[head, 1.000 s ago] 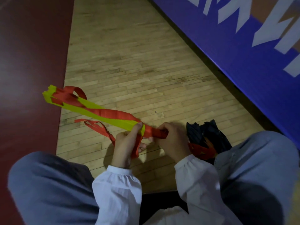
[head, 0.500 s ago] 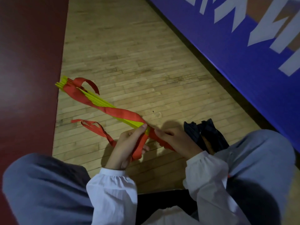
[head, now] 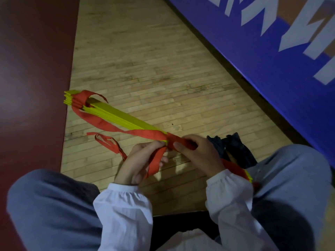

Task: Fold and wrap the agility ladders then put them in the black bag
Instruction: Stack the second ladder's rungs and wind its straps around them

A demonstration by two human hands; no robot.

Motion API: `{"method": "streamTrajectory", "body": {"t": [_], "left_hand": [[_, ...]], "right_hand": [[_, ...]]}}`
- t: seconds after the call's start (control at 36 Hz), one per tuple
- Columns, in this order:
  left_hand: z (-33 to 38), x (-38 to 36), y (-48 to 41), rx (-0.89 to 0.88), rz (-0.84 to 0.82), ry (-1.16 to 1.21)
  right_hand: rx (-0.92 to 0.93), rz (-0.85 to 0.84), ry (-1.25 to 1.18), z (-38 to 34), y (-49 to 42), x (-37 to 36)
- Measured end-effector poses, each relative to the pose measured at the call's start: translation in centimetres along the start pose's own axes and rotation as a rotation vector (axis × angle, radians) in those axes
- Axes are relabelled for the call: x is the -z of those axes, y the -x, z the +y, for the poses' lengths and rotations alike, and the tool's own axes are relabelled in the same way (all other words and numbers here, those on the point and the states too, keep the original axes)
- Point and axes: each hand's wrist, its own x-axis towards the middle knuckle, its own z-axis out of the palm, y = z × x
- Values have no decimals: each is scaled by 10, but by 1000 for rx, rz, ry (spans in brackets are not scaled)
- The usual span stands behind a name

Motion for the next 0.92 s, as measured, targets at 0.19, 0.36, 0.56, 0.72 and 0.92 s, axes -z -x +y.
{"method": "streamTrajectory", "body": {"t": [0.19,0.36,0.56,0.72,0.92], "left_hand": [[-1,-5,-1,-29,88,100],[-7,-3,-2,-52,117,143],[-9,3,-3,-67,78,63],[-8,1,-1,-75,28,37],[-5,2,-3,0,-40,105]], "right_hand": [[30,29,44,-4,-1,-8],[-7,-134,23,-3,-5,0],[-11,-192,-29,4,-3,12],[-19,-171,-59,2,-2,11],[-47,-74,-67,3,-1,10]]}}
